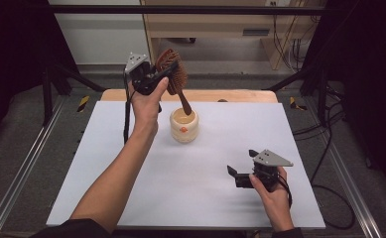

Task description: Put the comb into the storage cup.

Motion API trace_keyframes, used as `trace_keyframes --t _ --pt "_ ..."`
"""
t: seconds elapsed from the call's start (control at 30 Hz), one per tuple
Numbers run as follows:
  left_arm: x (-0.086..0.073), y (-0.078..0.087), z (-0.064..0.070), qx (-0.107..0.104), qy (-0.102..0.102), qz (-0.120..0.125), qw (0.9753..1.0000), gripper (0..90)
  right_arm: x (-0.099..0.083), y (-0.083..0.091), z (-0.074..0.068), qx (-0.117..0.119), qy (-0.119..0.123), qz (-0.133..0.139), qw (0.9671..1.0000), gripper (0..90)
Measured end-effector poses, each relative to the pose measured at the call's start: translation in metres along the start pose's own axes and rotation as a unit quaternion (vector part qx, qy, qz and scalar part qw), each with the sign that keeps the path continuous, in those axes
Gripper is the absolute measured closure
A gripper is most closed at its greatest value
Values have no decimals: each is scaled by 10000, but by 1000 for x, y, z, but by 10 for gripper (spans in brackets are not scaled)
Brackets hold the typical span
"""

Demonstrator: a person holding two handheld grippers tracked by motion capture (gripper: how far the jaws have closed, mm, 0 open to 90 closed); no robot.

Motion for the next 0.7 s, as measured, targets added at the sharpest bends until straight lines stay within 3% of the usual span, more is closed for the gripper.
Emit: trace_keyframes --t 0.7 --pt "-15 -4 -5 52 28 -136 9999 507 0 -1 -1 32 9 -9 10000 40"
Point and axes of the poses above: each handheld gripper's, and its own axes: y roughly backward along the jaws, x roughly out of its top, z roughly to its right, the point moved 10 cm from there along -y, roughly forward along the jaws, and after that the axes turned 5 degrees about x, right-handed, at the moved point
